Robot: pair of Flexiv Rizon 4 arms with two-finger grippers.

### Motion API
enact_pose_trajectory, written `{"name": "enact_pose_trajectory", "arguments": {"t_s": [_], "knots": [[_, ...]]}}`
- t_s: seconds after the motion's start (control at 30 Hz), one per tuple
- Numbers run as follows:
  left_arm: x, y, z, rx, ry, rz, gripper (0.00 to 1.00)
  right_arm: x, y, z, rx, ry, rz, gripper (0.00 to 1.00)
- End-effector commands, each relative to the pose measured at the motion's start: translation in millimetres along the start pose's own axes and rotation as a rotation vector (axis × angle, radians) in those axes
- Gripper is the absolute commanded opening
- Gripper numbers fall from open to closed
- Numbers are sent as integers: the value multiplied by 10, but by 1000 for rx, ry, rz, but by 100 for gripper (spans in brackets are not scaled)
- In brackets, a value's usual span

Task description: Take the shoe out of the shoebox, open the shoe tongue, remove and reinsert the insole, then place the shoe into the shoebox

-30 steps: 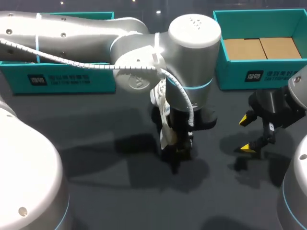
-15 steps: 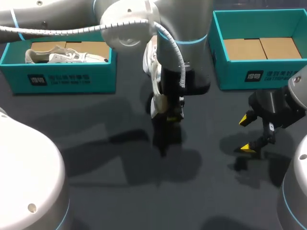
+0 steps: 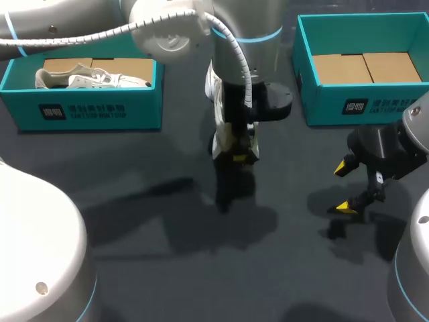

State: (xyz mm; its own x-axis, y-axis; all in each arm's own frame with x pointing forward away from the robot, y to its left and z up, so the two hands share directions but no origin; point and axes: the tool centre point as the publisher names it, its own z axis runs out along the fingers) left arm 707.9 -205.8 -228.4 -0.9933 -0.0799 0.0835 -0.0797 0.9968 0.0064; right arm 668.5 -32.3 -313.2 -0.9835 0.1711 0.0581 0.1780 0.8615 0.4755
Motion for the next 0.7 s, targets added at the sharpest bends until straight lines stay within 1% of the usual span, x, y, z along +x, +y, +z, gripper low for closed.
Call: {"name": "enact_pose_trajectory", "arguments": {"t_s": [0.03, 0.1, 0.2, 0.3, 0.33, 0.7], "knots": [[-87, 269, -211, 5, -36, -21, 0, 20, -1, -3, 3, -4, 0, 100], [-169, 358, -283, 4, -35, -28, 0, 20, -1, -3, 3, -4, 0, 100], [-354, 525, -432, -2, -69, -48, 0, 20, -1, -3, 3, -4, 0, 100], [-664, 811, -682, 38, -76, -27, 0, 20, -1, -3, 3, -4, 0, 100], [-843, 948, -774, 69, -62, -65, 0, 20, -1, -3, 3, -4, 0, 100], [-843, 948, -774, 69, -62, -65, 0, 20, -1, -3, 3, -4, 0, 100]]}}
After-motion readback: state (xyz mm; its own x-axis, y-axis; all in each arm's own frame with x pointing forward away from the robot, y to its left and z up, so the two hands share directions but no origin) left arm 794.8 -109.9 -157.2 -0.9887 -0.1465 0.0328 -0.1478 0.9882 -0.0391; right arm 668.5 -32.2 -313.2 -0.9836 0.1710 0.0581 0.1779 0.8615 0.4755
